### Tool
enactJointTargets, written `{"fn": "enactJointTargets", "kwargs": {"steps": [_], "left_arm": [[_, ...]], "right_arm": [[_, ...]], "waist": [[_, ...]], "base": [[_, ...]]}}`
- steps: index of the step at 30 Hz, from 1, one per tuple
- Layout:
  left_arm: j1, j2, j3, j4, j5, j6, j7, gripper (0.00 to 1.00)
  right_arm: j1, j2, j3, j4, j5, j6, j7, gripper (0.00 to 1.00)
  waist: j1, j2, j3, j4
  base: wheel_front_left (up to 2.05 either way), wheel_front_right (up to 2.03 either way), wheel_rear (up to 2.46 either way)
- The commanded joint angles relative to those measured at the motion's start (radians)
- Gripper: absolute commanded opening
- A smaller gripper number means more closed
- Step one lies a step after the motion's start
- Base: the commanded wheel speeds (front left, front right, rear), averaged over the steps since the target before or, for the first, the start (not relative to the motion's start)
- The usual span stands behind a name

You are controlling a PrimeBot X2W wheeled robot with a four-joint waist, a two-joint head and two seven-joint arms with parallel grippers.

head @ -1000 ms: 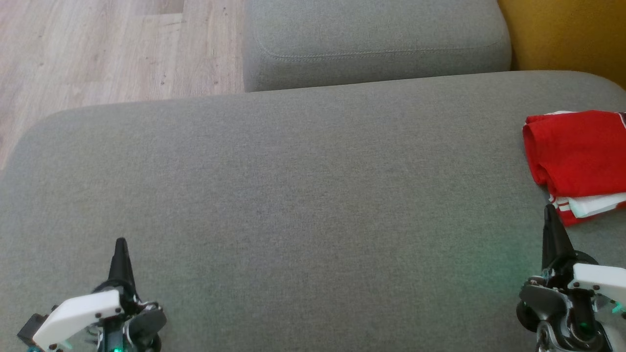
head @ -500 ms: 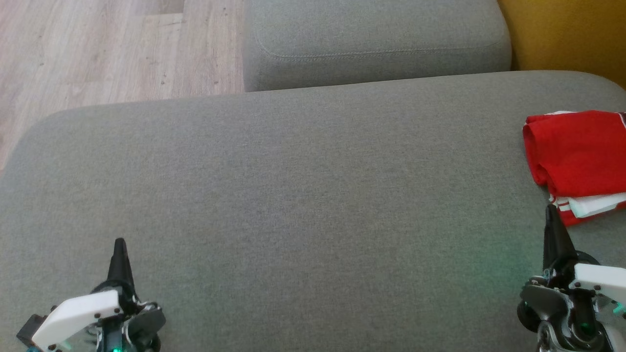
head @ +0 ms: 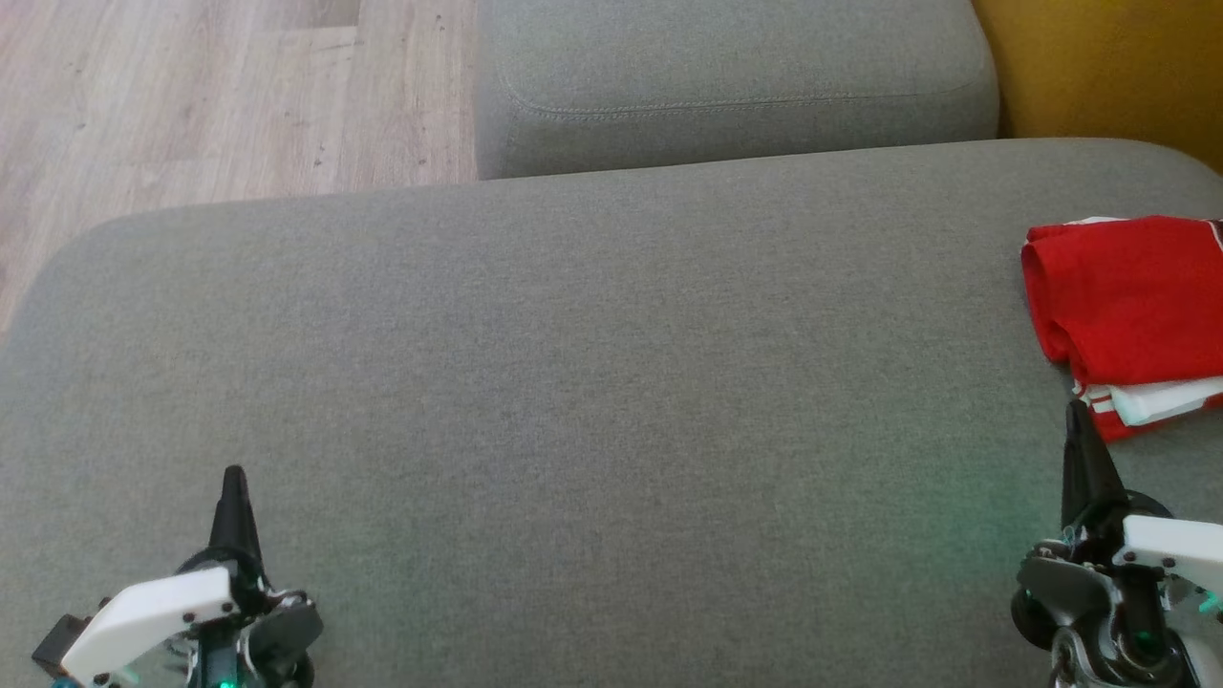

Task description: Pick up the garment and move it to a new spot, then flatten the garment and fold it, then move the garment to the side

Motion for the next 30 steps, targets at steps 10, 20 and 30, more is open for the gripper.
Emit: {"fn": "enactJointTargets", "kwargs": {"steps": [10,20,30], "left_arm": [[-0.05,0.005,0.04,-0.027,0.009,-0.007,0.007,0.0],[-0.05,0.003,0.043,-0.027,0.011,-0.007,0.009,0.0],[-0.05,0.001,0.046,-0.027,0.014,-0.007,0.011,0.0]], "right_arm": [[-0.053,-0.004,0.013,-0.032,-0.004,-0.001,0.008,0.0],[-0.054,-0.003,0.011,-0.032,-0.006,-0.001,0.01,0.0],[-0.054,-0.001,0.009,-0.031,-0.008,-0.001,0.012,0.0]], "waist": [[0.0,-0.0001,0.0,0.0],[0.0,-0.0001,0.0,0.0],[0.0,-0.0001,0.0,0.0]], "base": [[0.0,0.0,0.0],[0.0,0.0,0.0],[0.0,0.0,0.0]]}}
